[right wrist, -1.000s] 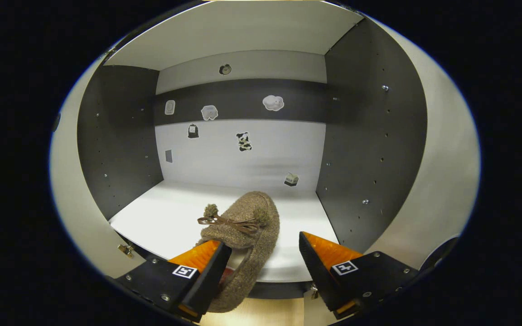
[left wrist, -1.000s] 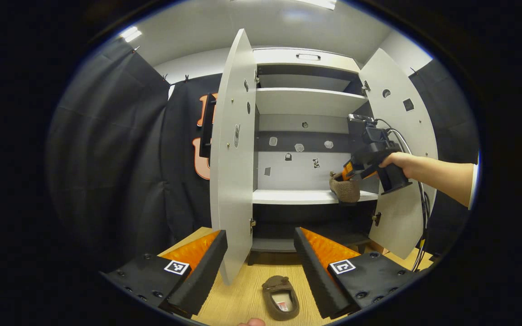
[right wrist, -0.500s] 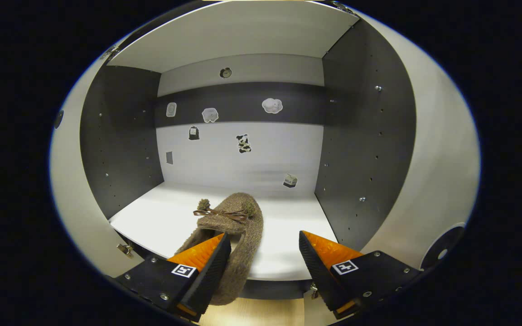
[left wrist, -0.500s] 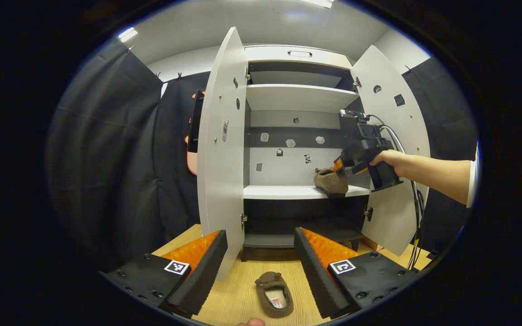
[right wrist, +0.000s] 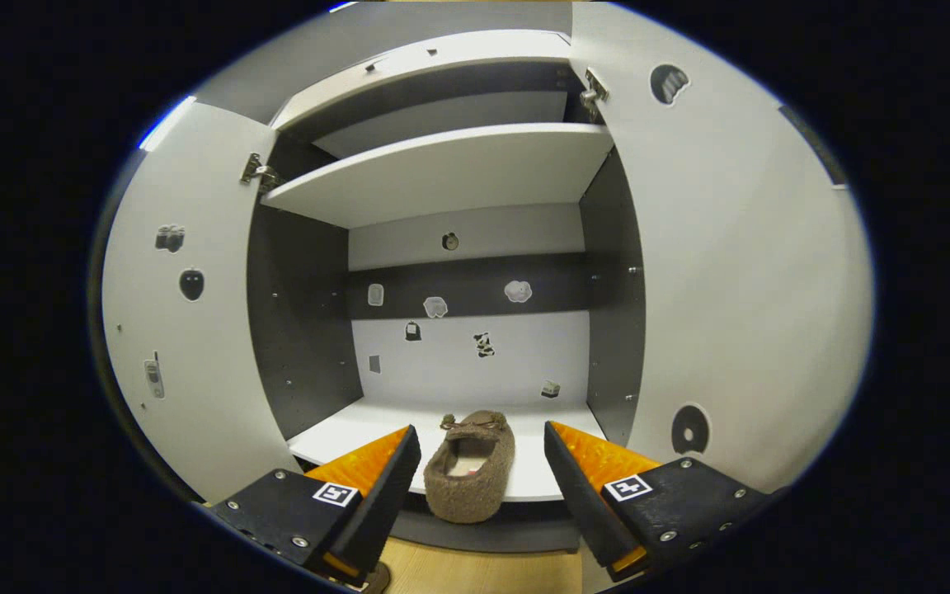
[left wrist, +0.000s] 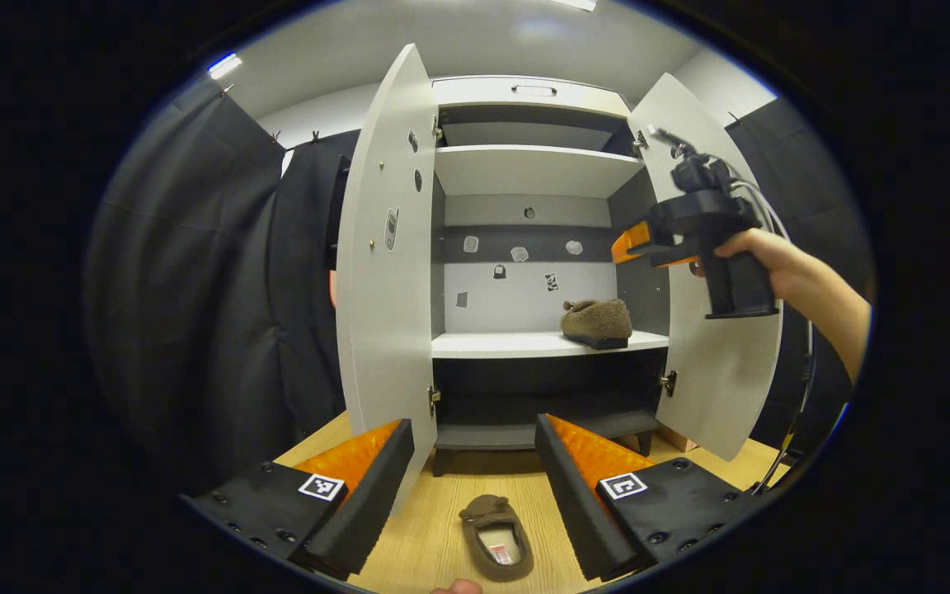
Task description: Grab one shoe with the right hand and put it into the shoe cabinet, grab the other shoe with the left hand and put it into the shoe cabinet; then close the right door with the right hand and the left door with the left hand.
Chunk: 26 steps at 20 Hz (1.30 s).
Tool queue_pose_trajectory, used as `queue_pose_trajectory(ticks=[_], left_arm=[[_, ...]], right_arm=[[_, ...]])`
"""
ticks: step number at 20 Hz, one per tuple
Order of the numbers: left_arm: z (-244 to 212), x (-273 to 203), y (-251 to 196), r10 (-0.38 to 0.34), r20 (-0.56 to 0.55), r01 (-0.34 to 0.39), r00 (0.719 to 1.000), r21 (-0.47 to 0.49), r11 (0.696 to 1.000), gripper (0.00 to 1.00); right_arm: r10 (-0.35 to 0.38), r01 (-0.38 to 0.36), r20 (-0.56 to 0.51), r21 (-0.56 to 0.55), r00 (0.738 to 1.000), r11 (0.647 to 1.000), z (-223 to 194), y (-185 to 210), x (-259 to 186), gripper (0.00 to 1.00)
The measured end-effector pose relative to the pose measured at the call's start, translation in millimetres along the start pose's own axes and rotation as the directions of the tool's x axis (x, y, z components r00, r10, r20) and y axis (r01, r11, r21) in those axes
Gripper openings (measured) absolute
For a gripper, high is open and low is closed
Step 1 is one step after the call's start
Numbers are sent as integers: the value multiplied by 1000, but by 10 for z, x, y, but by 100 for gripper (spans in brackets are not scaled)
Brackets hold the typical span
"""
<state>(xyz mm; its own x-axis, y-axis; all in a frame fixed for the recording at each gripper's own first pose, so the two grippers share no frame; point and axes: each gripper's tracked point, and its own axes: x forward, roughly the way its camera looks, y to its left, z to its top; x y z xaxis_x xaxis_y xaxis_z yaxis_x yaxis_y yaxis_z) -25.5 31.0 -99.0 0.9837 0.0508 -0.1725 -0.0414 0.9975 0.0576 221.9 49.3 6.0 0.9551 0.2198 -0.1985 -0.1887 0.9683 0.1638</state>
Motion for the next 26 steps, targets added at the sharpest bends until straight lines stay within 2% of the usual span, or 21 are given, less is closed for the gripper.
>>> queue_pose_trajectory(ticks=[6, 7, 8, 9, 11, 13, 16, 18, 19, 23, 26], left_arm=[[-213, 90, -136, -52, -46, 51, 998, -7, 999, 97], [-281, 104, -149, -58, -61, 58, 996, -11, 998, 99], [-363, 110, -147, -63, -79, 62, 995, -16, 998, 94], [-451, 121, -157, -66, -99, 64, 993, -21, 998, 99], [-649, 136, -152, -67, -145, 63, 987, -28, 998, 97], [-914, 158, -147, -73, -202, 70, 977, -25, 997, 100], [-1450, 143, -168, -98, -329, 84, 939, -57, 995, 95], [-1761, 202, -136, -104, -391, 71, 915, -96, 993, 99], [-1957, 251, -88, -103, -424, 68, 900, -97, 993, 97], [-2644, 475, 137, -57, -555, 30, 830, -57, 998, 98], [-2911, 771, 207, -21, -584, 22, 811, -4, 1000, 98]], right_arm=[[-33, 35, 35, -48, 999, 998, -326, -116, -986, 93], [-47, 49, 34, -56, 998, 997, -395, -162, -1107, 93], [-61, 62, 29, -63, 998, 996, -468, -210, -1204, 93], [-71, 73, 26, -68, 997, 995, -530, -251, -1314, 93], [-95, 97, 33, -72, 995, 993, -622, -327, -1495, 93], [-104, 106, 47, -53, 994, 993, -684, -359, -1609, 93], [-100, 100, 57, -3, 993, 995, -797, -361, -1744, 93], [-90, 90, 64, 11, 994, 996, -851, -351, -1793, 93], [-83, 82, 60, 15, 995, 997, -892, -340, -1822, 93], [-68, 68, 36, -21, 997, 997, -973, -323, -1903, 93], [-78, 79, 19, -35, 997, 996, -1002, -338, -1982, 93]])
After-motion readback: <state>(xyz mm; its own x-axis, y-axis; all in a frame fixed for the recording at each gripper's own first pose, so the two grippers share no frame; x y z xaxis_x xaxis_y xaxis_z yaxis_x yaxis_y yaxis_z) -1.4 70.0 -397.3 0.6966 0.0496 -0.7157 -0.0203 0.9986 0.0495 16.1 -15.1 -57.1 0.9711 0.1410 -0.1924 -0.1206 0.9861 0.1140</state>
